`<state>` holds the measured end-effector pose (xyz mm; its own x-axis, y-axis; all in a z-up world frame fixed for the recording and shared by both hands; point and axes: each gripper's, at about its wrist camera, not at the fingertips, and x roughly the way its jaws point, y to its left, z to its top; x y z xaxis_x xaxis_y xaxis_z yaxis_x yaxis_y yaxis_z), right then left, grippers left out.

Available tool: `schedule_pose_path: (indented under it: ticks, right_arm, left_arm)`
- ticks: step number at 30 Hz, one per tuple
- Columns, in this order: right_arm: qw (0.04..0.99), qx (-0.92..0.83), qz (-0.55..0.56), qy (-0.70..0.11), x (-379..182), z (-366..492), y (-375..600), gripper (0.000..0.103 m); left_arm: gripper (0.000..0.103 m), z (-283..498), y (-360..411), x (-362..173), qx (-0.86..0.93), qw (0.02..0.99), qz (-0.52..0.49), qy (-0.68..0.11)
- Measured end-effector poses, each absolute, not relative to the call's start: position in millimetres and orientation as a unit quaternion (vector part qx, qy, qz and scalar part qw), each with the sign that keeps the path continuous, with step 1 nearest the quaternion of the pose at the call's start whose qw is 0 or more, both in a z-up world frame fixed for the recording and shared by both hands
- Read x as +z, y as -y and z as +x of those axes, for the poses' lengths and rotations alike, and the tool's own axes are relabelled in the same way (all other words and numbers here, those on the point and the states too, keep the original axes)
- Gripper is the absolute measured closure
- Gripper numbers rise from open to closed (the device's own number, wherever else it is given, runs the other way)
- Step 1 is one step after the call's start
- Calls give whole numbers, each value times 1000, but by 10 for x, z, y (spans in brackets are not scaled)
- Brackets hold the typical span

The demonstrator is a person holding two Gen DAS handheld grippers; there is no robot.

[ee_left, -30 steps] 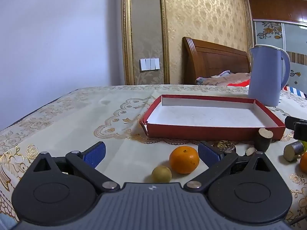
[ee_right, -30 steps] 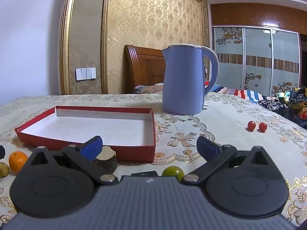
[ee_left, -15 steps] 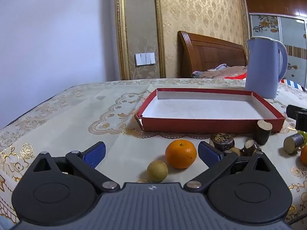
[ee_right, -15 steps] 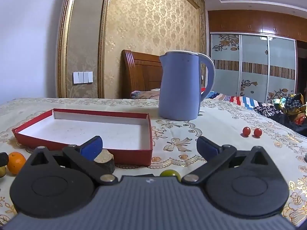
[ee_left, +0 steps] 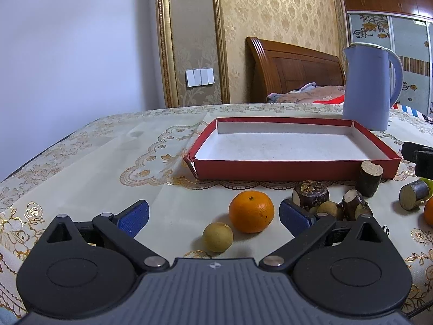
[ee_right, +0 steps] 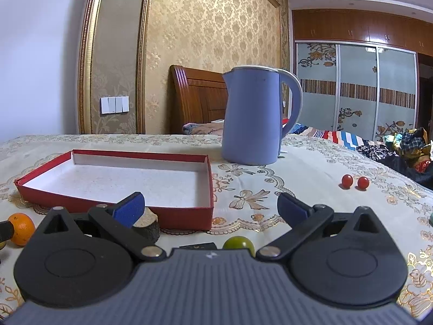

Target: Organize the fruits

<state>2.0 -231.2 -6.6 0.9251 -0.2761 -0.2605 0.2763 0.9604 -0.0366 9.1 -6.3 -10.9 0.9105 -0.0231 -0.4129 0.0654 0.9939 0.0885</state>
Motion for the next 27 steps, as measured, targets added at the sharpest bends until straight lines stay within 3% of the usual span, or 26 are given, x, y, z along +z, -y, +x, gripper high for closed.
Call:
schedule_pose_path:
  ticks: [27]
  right_arm:
    - [981,-149,4,-122,-70,-13,2317,0]
  left_arm:
    - [0,113,71,-138,-23,975,51,-216]
